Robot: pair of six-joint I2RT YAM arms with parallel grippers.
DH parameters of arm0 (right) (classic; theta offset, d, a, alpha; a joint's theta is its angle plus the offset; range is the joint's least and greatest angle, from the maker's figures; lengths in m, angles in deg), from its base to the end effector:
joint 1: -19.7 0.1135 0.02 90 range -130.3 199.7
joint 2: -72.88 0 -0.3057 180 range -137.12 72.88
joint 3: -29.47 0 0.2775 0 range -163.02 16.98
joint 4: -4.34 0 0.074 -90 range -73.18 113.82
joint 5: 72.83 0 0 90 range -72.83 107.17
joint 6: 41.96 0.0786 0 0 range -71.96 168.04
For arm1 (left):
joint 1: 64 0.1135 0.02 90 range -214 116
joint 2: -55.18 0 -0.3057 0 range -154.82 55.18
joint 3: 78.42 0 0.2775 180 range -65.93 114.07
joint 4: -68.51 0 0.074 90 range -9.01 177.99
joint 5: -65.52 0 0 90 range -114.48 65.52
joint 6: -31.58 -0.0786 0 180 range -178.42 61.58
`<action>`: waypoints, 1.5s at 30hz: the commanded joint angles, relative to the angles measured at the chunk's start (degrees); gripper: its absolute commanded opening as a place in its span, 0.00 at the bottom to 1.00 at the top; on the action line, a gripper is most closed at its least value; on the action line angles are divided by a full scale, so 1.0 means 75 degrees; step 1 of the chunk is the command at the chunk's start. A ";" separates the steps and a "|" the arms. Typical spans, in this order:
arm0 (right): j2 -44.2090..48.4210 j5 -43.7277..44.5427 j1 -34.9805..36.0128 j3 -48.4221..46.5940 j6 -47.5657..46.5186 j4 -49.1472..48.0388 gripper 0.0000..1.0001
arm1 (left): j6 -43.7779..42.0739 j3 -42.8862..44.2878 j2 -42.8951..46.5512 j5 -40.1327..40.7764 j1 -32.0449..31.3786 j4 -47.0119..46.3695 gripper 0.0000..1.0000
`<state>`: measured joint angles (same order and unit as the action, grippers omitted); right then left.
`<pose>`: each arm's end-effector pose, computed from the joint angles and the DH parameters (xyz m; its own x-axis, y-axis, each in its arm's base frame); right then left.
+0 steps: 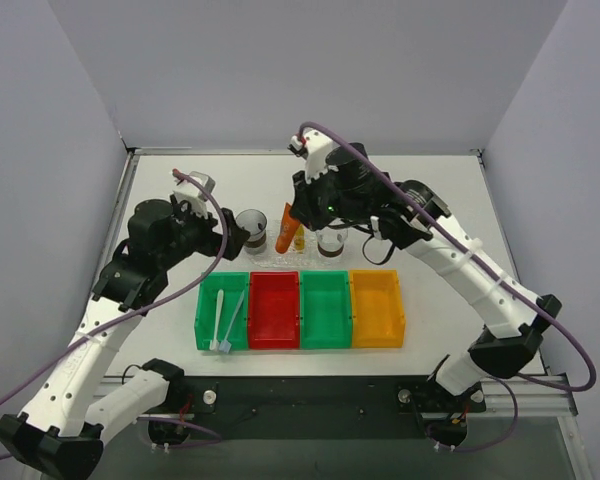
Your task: Prepare toiletry sets of a toothbrush and toothpaste on the tray
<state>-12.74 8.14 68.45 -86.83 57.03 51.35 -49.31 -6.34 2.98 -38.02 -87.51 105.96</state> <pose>0.2418 0.2945 0.5173 -0.3147 -0.1247 -0.9410 -0.8025 0.5644 0.1935 0.2100 -0.1114 0.4040 -0.3671 -0.0082 -0.9301 0.5412 0.8114 -0.2207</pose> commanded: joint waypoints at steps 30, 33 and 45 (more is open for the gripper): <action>-0.2622 0.1440 -0.0465 -0.0667 -0.0965 -0.2001 0.00 | 0.1681 0.0023 0.0129 0.3704 0.0650 0.1288 0.97; -0.2693 0.1393 -0.0465 -0.0643 -0.0965 -0.2002 0.00 | 0.1681 0.0000 0.0094 0.3681 0.0697 0.1253 0.98; -0.2962 0.1322 -0.0453 -0.0491 -0.1105 -0.2224 0.00 | 0.1634 -0.0082 0.0011 0.3446 0.0779 0.1065 0.98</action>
<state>-33.88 18.21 65.02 -90.63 50.04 38.45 -37.47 -7.11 3.09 -11.05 -82.19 117.20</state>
